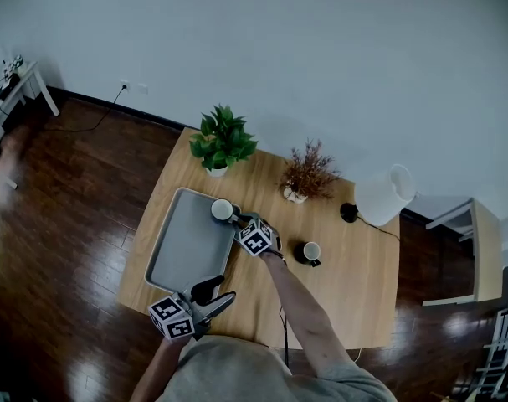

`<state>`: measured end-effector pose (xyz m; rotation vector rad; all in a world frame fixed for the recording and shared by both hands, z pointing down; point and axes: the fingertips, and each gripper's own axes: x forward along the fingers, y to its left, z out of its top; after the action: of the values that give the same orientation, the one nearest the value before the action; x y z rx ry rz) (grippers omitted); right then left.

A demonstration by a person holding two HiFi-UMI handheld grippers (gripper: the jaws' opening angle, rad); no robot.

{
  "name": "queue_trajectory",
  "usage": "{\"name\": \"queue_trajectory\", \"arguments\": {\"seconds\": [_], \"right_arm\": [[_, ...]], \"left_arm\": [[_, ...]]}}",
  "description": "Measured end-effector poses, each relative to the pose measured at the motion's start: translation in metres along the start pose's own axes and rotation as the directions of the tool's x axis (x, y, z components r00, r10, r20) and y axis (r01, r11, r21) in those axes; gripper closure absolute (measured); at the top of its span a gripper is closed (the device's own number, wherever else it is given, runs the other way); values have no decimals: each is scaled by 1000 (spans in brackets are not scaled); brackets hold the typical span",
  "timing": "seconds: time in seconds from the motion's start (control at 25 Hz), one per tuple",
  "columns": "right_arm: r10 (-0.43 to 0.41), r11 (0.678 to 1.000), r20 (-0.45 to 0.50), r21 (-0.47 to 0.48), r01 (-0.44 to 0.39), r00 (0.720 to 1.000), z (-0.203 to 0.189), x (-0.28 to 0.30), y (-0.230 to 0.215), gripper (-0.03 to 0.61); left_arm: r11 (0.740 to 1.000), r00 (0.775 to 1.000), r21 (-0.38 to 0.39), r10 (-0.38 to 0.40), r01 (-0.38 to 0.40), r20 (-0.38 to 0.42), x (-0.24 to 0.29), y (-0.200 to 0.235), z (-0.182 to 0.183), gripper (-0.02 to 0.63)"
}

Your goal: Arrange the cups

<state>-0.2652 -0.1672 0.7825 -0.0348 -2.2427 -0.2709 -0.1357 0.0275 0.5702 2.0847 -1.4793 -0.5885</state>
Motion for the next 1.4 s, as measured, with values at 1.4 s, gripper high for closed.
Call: {"name": "queue_trajectory", "arguments": {"seconds": [1.4], "right_arm": [[-465,649,293,755,97,835,-242,-311,53,474]], "left_arm": [[961,931,56,-247,271,-269,140,-96,-63,370]]}}
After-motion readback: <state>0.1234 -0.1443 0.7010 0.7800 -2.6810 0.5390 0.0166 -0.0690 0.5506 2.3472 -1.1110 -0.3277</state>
